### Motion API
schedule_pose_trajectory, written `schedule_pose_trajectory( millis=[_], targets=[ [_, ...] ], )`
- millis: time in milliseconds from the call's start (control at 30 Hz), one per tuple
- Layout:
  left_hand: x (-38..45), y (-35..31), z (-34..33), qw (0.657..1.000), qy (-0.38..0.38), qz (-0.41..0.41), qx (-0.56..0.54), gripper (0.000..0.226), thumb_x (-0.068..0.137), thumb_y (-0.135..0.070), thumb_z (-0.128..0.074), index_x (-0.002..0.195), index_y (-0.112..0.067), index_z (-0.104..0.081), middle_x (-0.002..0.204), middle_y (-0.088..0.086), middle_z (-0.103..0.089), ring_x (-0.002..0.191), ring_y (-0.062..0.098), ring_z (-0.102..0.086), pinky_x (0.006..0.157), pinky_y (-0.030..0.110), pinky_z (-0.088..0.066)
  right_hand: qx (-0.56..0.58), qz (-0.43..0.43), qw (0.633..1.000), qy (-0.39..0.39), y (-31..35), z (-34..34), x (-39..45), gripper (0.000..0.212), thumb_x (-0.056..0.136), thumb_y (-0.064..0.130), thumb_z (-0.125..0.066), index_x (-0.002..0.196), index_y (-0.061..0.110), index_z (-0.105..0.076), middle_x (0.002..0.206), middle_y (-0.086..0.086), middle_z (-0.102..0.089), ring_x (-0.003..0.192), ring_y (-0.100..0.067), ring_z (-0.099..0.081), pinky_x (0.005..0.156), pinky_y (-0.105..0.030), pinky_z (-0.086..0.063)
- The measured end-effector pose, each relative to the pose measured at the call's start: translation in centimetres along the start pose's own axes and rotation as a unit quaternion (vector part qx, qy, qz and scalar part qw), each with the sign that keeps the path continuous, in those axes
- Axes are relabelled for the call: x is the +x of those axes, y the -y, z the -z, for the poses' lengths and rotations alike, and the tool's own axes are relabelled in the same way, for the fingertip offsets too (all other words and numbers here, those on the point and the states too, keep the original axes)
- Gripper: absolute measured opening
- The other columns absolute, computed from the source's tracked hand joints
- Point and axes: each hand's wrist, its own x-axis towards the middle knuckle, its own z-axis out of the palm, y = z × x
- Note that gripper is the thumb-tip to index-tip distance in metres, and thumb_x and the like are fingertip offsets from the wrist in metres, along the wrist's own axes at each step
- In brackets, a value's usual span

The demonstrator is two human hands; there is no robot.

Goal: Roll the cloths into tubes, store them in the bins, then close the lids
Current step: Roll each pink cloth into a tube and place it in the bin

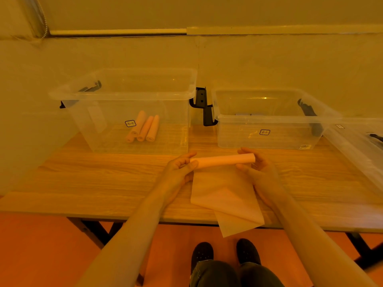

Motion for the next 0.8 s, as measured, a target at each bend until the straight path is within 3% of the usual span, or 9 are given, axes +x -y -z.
schedule_pose_trajectory(
  millis=[67,200,267,367,600,800],
  targets=[
    [-0.06,-0.09,-0.11,1.000,0.000,0.002,0.007,0.018,0.090,-0.009,-0.058,0.095,-0.024,-0.066,0.139,0.005,-0.050,0.114,0.022,-0.059,0.088,0.035,-0.054,0.010,0.009,1.000,-0.005,-0.10,0.04,0.08,0.044,0.082,0.000,-0.065,0.122,0.017,-0.060,0.116,0.000,-0.065,0.096,-0.010,-0.068,0.071,-0.027,-0.058],
    [-0.13,0.17,-0.08,0.999,-0.012,-0.005,0.033,0.018,0.087,-0.018,-0.063,0.102,-0.028,-0.067,0.130,0.004,-0.059,0.112,0.021,-0.061,0.091,0.037,-0.053,0.011,-0.008,1.000,0.002,-0.11,0.03,-0.06,0.031,0.082,0.004,-0.065,0.111,0.016,-0.063,0.101,-0.004,-0.073,0.094,-0.022,-0.070,0.072,-0.034,-0.060],
    [-0.25,0.41,0.08,0.999,-0.015,-0.011,0.051,0.025,0.083,-0.027,-0.065,0.107,-0.028,-0.066,0.115,0.005,-0.067,0.103,0.018,-0.066,0.085,0.035,-0.054,0.014,-0.016,1.000,0.014,0.00,0.01,-0.17,0.031,0.079,0.009,-0.066,0.109,0.016,-0.063,0.097,-0.003,-0.074,0.093,-0.023,-0.070,0.072,-0.035,-0.060],
    [-0.41,0.46,0.08,0.996,-0.032,-0.021,0.085,0.008,0.090,-0.025,-0.061,0.094,-0.021,-0.067,0.089,0.002,-0.071,0.077,0.009,-0.069,0.065,0.024,-0.052,0.017,-0.020,1.000,0.016,0.18,-0.06,-0.28,0.032,0.077,0.012,-0.067,0.108,0.015,-0.063,0.094,-0.004,-0.074,0.090,-0.023,-0.071,0.067,-0.031,-0.059],
    [-0.13,0.47,0.13,0.996,-0.019,-0.035,0.085,0.009,0.091,-0.024,-0.060,0.097,-0.018,-0.062,0.107,0.011,-0.067,0.097,0.024,-0.068,0.082,0.040,-0.056,0.026,-0.042,0.998,0.039,0.31,-0.01,-0.15,0.030,0.086,0.007,-0.063,0.113,0.019,-0.060,0.096,-0.007,-0.073,0.087,-0.027,-0.071,0.064,-0.036,-0.060],
    [-0.18,0.48,0.19,0.997,-0.008,-0.040,0.070,0.017,0.089,-0.028,-0.061,0.105,-0.023,-0.060,0.096,0.005,-0.072,0.089,0.021,-0.069,0.072,0.036,-0.052,-0.007,-0.035,0.999,0.029,0.22,-0.11,-0.15,0.039,0.075,0.029,-0.068,0.113,0.020,-0.062,0.103,-0.006,-0.072,0.091,-0.025,-0.071,0.067,-0.035,-0.058]
  ],
)
